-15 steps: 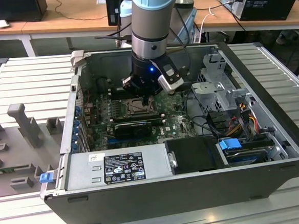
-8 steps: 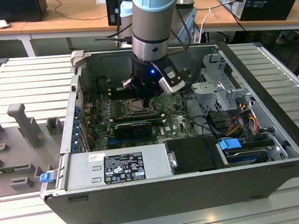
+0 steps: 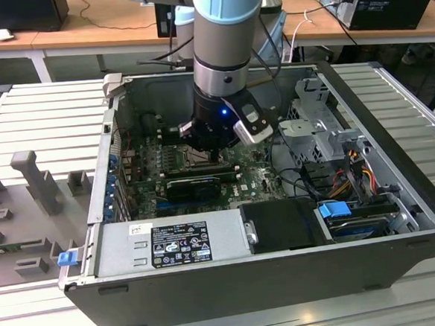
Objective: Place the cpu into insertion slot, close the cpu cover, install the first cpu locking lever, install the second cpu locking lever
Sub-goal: 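Install the second cpu locking lever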
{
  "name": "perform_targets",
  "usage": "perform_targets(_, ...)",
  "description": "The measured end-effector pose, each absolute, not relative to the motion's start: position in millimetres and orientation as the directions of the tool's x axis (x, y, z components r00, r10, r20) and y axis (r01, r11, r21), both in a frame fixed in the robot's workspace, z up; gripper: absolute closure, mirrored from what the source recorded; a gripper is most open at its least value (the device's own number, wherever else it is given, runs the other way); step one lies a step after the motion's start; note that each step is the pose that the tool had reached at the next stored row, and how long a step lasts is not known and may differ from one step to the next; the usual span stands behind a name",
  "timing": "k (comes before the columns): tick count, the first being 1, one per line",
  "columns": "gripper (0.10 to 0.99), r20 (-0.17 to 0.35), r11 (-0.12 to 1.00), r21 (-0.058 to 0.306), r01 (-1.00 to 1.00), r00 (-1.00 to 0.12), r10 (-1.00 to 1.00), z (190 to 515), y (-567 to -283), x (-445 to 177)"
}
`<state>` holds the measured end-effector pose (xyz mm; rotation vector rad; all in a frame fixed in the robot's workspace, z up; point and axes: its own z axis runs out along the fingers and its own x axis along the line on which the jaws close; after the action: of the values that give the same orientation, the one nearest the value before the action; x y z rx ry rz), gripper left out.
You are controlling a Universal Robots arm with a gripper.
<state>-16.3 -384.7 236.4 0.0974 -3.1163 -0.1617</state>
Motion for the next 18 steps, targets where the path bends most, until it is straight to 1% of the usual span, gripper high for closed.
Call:
perform_targets(12, 0.98, 0.016, 0.992, 0.109, -0.066, -0.998, -0.068, 236, -401, -16)
perform_targets(18, 0.98, 0.016, 0.992, 0.11, -0.066, -0.998, -0.068, 236, -404, -16)
